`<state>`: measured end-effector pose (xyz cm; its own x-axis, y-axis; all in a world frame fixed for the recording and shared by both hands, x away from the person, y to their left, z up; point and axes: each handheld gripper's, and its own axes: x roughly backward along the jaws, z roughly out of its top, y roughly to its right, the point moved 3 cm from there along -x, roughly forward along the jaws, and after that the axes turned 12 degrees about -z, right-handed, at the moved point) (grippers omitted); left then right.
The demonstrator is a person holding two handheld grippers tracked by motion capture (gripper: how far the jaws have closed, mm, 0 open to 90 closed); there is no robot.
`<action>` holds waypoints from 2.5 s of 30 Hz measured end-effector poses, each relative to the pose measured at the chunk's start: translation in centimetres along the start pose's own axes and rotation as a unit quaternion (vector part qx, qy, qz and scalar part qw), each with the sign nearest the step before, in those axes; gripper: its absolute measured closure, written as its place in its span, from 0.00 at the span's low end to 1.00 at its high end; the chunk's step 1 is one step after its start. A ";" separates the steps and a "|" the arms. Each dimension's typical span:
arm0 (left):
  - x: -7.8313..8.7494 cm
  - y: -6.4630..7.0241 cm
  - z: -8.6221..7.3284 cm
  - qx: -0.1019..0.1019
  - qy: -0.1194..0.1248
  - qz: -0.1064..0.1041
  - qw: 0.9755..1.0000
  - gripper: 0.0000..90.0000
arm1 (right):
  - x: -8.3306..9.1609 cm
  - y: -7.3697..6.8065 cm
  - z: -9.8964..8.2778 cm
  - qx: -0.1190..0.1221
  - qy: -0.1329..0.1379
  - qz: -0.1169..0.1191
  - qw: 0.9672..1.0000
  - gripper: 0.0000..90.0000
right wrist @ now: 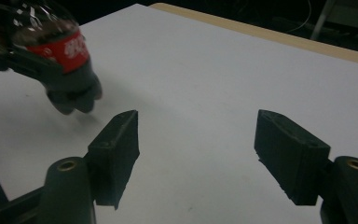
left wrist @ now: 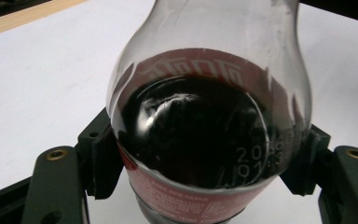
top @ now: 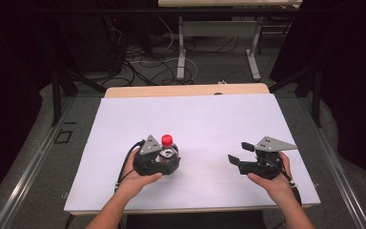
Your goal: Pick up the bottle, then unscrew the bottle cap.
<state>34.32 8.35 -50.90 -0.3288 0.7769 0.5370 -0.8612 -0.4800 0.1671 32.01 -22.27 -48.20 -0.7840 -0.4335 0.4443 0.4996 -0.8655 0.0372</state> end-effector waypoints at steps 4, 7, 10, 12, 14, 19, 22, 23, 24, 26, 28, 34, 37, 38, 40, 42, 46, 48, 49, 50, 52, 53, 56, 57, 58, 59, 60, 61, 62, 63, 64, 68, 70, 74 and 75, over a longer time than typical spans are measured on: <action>-1.8 1.3 0.4 -0.009 -0.016 -0.013 1.000 0.32 | 0.3 -1.7 1.5 0.007 0.003 0.022 1.000 0.40; -2.9 2.1 0.4 -0.014 -0.014 -0.022 1.000 0.32 | 0.4 -3.0 2.7 0.012 0.011 0.042 0.999 0.43; -3.6 2.7 0.2 -0.018 -0.018 -0.030 0.999 0.32 | 0.5 -4.4 3.9 0.008 0.007 0.057 0.998 0.45; -4.0 3.1 0.0 -0.022 -0.023 -0.032 0.999 0.32 | 0.4 -5.3 4.5 0.004 0.009 0.070 0.998 0.47; -4.1 3.5 -0.1 -0.025 -0.028 -0.036 0.999 0.32 | 0.1 -6.1 5.0 0.009 0.010 0.078 0.997 0.48; -4.4 4.0 -0.1 -0.038 -0.024 -0.043 0.998 0.32 | -0.8 -7.8 5.6 0.013 0.004 0.088 0.996 0.51; -4.7 4.4 -0.2 -0.033 -0.025 -0.048 0.998 0.32 | -1.3 -8.5 5.6 0.010 -0.001 0.096 0.995 0.52; -4.7 4.4 -0.2 -0.036 -0.024 -0.046 0.998 0.32 | -1.5 -8.6 5.6 0.013 -0.001 0.097 0.995 0.53; -4.8 4.5 -0.3 -0.036 -0.023 -0.049 0.998 0.32 | -1.6 -8.7 5.6 0.013 -0.002 0.099 0.995 0.55; -4.7 4.8 -0.4 -0.038 -0.038 -0.058 0.997 0.32 | -1.7 -9.0 5.6 0.012 -0.005 0.099 0.995 0.58; -4.9 5.1 -0.4 -0.037 -0.025 -0.056 0.997 0.32 | -1.8 -9.1 5.6 0.017 -0.005 0.098 0.995 0.61; -4.7 5.7 -0.1 -0.042 -0.023 -0.065 0.997 0.32 | -1.9 -9.7 5.3 0.024 -0.013 0.100 0.995 0.67; -4.7 5.8 -0.1 -0.042 -0.018 -0.064 0.997 0.32 | -1.7 -9.8 5.4 0.033 -0.011 0.098 0.995 0.67; -4.7 5.8 -0.1 -0.042 -0.018 -0.064 0.997 0.32 | -1.7 -9.8 5.4 0.033 -0.011 0.098 0.995 0.67; -4.5 5.8 -0.2 -0.046 -0.026 -0.065 0.997 0.32 | -1.7 -9.8 5.4 0.036 -0.011 0.102 0.994 0.67; -4.5 5.8 -0.3 -0.050 -0.023 -0.064 0.996 0.33 | -1.7 -9.8 5.4 0.042 -0.012 0.110 0.993 0.68; -4.4 5.7 -0.5 -0.058 -0.029 -0.076 0.995 0.33 | -1.9 -9.4 5.4 0.064 -0.025 0.144 0.987 0.68; -4.2 5.8 -0.5 -0.063 -0.036 -0.091 0.993 0.33 | -2.1 -9.2 5.6 0.078 -0.021 0.173 0.982 0.68; -4.1 5.9 -0.6 -0.061 -0.032 -0.097 0.993 0.33 | -2.1 -9.1 5.7 0.091 -0.021 0.190 0.977 0.68; -4.0 5.9 -0.6 -0.063 -0.037 -0.103 0.992 0.33 | -2.2 -8.9 5.8 0.105 -0.019 0.203 0.973 0.68; -3.8 6.1 -0.5 -0.070 -0.031 -0.115 0.990 0.33 | -2.3 -8.7 6.1 0.132 -0.020 0.244 0.961 0.68; -3.8 6.2 -0.5 -0.069 -0.029 -0.122 0.990 0.33 | -2.4 -8.6 6.2 0.142 -0.017 0.264 0.954 0.68; -3.5 6.3 -0.5 -0.077 -0.026 -0.134 0.988 0.33 | -2.6 -8.2 6.8 0.174 -0.022 0.316 0.932 0.68; -3.4 6.3 -0.4 -0.085 -0.027 -0.137 0.987 0.33 | -2.7 -8.2 7.0 0.181 -0.021 0.328 0.927 0.68; -3.3 6.4 -0.4 -0.084 -0.024 -0.142 0.986 0.33 | -2.8 -8.1 7.3 0.188 -0.021 0.343 0.920 0.68; -3.2 6.5 -0.4 -0.085 -0.023 -0.145 0.985 0.33 | -2.9 -8.1 7.4 0.198 -0.020 0.356 0.913 0.68; -3.2 6.6 -0.3 -0.093 -0.024 -0.148 0.984 0.32 | -2.9 -8.0 7.6 0.208 -0.018 0.370 0.905 0.68; -3.1 6.7 -0.3 -0.093 -0.025 -0.148 0.984 0.32 | -2.9 -8.0 7.8 0.222 -0.021 0.383 0.897 0.68; -3.1 6.7 -0.3 -0.095 -0.025 -0.149 0.984 0.33 | -3.0 -7.9 7.9 0.229 -0.023 0.394 0.890 0.68; -3.1 6.8 -0.3 -0.094 -0.024 -0.147 0.984 0.33 | -3.0 -7.9 8.0 0.237 -0.027 0.401 0.885 0.68; -3.1 6.8 -0.3 -0.093 -0.024 -0.146 0.985 0.33 | -3.0 -7.9 8.2 0.243 -0.034 0.404 0.881 0.68; -3.0 6.6 -0.3 -0.090 -0.022 -0.140 0.986 0.32 | -3.1 -8.2 8.5 0.250 -0.046 0.396 0.882 0.67; -2.9 6.4 -0.2 -0.088 -0.020 -0.134 0.987 0.32 | -3.0 -8.4 8.6 0.242 -0.050 0.381 0.891 0.65; -2.9 6.1 -0.3 -0.083 -0.021 -0.123 0.989 0.32 | -2.6 -8.5 9.1 0.222 -0.033 0.337 0.914 0.49; -2.9 5.9 -0.3 -0.084 -0.020 -0.118 0.989 0.32 | -2.4 -8.5 9.1 0.215 -0.032 0.326 0.920 0.49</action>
<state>30.08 3.37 -51.69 -0.0985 0.8409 0.5322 -0.9654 -0.2105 0.1539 33.02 -11.63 -41.38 -0.2500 -0.7970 0.5498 0.9663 -0.2417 0.0891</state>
